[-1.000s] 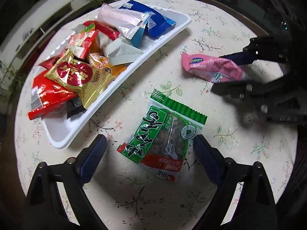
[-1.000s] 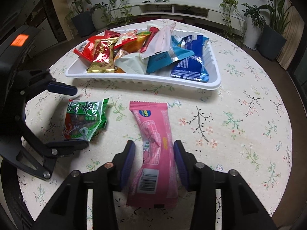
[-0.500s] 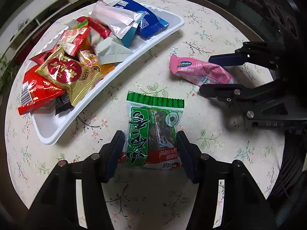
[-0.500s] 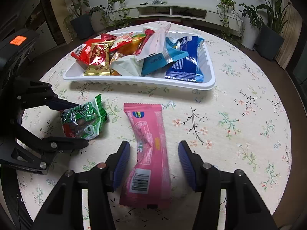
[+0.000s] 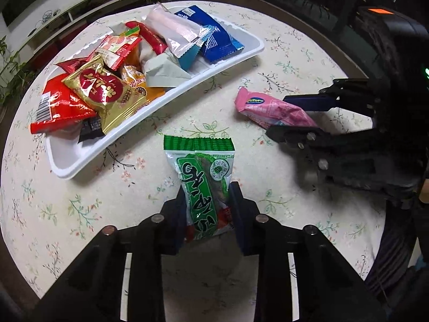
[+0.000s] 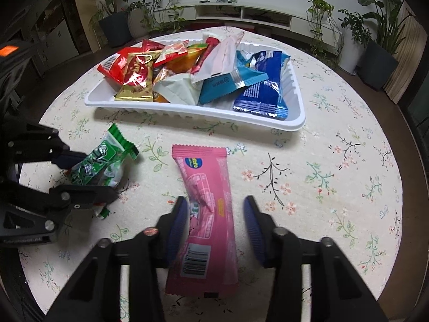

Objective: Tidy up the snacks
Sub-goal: 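Grasp the green seaweed snack packet with the left tool, then carry the green packet with the left tool while the right tool carries the pink bar over the tray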

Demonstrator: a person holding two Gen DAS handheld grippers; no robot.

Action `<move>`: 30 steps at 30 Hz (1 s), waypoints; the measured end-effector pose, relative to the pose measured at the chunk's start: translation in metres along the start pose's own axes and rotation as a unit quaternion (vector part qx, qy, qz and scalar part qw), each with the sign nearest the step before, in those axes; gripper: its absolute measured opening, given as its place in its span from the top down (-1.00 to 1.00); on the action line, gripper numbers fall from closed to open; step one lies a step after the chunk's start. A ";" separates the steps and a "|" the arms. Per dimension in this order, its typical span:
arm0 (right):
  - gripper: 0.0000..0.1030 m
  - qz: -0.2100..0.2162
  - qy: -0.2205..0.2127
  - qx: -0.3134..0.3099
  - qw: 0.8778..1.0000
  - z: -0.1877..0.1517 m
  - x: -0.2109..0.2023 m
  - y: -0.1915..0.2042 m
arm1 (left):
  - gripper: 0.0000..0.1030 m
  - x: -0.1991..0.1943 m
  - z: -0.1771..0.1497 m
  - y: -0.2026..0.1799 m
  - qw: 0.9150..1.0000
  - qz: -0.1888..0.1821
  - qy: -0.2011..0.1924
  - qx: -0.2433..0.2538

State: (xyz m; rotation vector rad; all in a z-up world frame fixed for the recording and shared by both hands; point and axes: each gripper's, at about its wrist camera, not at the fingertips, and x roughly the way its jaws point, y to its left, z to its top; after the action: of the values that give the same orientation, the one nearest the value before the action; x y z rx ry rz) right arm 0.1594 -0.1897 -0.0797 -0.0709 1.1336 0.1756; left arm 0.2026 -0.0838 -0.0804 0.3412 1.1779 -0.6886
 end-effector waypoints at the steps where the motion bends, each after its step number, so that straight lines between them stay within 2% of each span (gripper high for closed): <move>1: 0.35 0.000 0.002 -0.001 1.000 0.000 0.000 0.000 | 0.55 -0.002 -0.003 -0.002 1.000 -0.001 -0.002 -0.004; 3: 0.37 -0.001 0.007 -0.003 1.000 0.001 -0.001 0.000 | 0.58 -0.009 -0.009 -0.002 1.000 -0.007 -0.012 -0.016; 7: 0.54 0.006 0.005 0.003 1.000 0.000 -0.004 0.003 | 0.60 -0.015 -0.017 -0.004 0.999 -0.016 -0.023 -0.034; 12: 0.57 0.020 -0.008 0.014 1.000 -0.006 -0.014 0.007 | 0.62 -0.023 -0.031 -0.005 0.998 -0.020 -0.038 -0.053; 18: 0.60 0.061 -0.039 0.052 0.996 -0.008 -0.041 0.000 | 0.64 -0.054 -0.044 0.002 0.993 -0.035 -0.079 -0.084; 23: 0.60 0.092 -0.059 0.083 0.991 -0.002 -0.058 -0.010 | 0.64 -0.080 -0.047 0.015 0.985 -0.048 -0.119 -0.115; 26: 0.60 0.095 -0.074 0.097 0.988 0.004 -0.066 -0.019 | 0.64 -0.096 -0.044 0.030 0.979 -0.062 -0.139 -0.138; 30: 0.60 0.088 -0.097 0.117 0.984 0.018 -0.076 -0.032 | 0.64 -0.115 -0.033 0.053 0.972 -0.056 -0.161 -0.159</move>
State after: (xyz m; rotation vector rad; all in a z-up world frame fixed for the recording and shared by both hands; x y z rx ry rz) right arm 0.1499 -0.2265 -0.0045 0.2520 0.9574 0.2003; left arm 0.1887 0.0112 0.0082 -0.1055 0.9804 -0.6125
